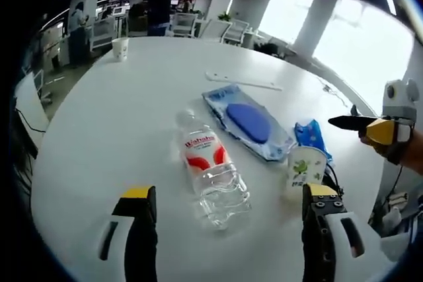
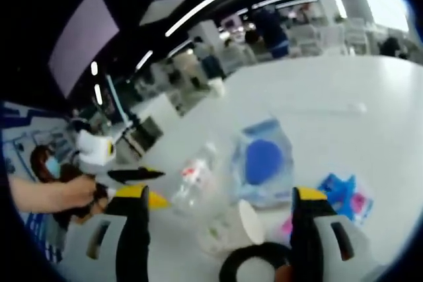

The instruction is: Arrange the tabletop items into an orderly group along one side of the table until the central work area is clear of visible clutter.

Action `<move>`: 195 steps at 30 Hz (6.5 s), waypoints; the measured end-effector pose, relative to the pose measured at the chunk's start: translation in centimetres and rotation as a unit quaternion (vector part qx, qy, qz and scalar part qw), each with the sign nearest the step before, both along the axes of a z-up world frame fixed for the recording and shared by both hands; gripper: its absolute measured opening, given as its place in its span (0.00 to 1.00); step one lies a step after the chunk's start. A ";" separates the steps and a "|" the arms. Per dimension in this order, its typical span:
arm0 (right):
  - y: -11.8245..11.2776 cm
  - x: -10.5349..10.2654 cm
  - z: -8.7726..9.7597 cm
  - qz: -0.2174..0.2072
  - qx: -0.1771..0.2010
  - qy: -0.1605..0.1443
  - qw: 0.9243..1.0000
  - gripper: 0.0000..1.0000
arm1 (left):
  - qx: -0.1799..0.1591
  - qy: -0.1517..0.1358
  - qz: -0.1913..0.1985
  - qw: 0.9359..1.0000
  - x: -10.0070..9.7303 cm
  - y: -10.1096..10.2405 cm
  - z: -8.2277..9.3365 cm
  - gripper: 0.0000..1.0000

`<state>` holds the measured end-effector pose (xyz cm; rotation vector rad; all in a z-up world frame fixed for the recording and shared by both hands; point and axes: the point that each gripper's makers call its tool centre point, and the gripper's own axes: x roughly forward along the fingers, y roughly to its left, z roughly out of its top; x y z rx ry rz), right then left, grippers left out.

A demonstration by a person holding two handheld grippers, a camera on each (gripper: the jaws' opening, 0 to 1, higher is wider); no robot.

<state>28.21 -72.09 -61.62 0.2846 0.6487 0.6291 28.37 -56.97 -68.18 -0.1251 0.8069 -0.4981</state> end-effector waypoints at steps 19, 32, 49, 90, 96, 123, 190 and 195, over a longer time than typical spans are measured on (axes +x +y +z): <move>2.2 1.2 -0.5 -0.006 0.023 0.017 1.000 0.85 | 0.002 0.012 0.009 1.000 0.8 -0.8 -1.7 0.84; 3.4 1.0 -1.3 0.005 0.028 0.032 0.999 0.84 | 0.000 0.022 0.020 1.000 1.3 -1.5 -3.0 0.80; 4.9 1.1 -2.0 0.010 0.047 0.045 0.998 0.84 | 0.008 0.027 0.020 0.999 1.6 -2.4 -4.4 0.76; 4.9 1.8 -2.4 -0.008 0.062 0.051 0.997 0.84 | 0.050 0.022 0.072 0.996 2.6 -1.0 -5.0 0.48; 4.7 1.6 -2.9 -0.015 0.067 0.058 0.996 0.84 | 0.054 0.026 0.074 0.995 2.4 -0.8 -5.0 0.44; 8.8 5.5 -1.9 -0.041 0.143 0.096 0.984 0.70 | 0.070 -0.005 0.072 0.995 2.7 -0.8 -4.9 0.42; 15.0 12.1 -10.7 -0.015 0.094 0.207 0.974 0.26 | 0.050 -0.044 0.083 0.994 2.7 -0.6 -4.7 0.42; 15.4 11.9 -9.1 -0.008 0.118 0.188 0.975 0.21 | 0.048 -0.045 0.088 0.994 2.4 -0.4 -4.5 0.42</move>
